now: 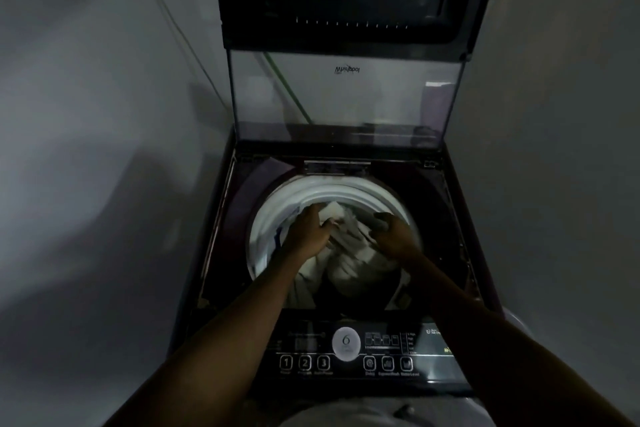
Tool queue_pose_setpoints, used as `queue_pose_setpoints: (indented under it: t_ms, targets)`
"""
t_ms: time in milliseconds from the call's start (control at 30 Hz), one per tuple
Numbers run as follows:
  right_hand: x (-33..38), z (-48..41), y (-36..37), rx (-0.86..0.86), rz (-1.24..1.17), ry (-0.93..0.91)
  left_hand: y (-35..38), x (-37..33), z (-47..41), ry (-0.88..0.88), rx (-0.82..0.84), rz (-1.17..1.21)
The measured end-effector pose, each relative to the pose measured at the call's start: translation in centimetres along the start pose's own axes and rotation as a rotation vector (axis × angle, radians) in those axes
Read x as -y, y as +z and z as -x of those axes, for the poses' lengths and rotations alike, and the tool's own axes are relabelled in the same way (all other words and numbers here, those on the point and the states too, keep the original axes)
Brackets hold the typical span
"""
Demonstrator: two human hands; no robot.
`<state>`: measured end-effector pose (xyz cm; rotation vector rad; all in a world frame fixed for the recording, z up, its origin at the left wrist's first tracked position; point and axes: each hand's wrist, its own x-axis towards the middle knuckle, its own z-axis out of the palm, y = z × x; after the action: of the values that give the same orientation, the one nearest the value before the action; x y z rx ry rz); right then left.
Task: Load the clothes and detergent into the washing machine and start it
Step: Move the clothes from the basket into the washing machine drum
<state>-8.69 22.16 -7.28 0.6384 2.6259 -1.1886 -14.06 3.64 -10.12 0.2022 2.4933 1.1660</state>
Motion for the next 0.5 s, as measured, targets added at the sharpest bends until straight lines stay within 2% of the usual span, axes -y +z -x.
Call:
queue_pose_setpoints:
  t_ms: [200, 400, 500]
  targets:
    - [-0.9, 1.4, -2.7, -0.097, 0.006, -0.035, 1.4, -2.9, 1.3, 0.047, 0.003, -0.024]
    - [-3.6, 3.7, -8.0, -0.206, 0.015, -0.145, 5.7, -9.0, 4.0, 0.209, -0.041, -0.105]
    - [-6.1, 5.5, -11.3, -0.27, -0.036, -0.173, 9.0, -12.3, 5.5, 0.25, -0.072, -0.031]
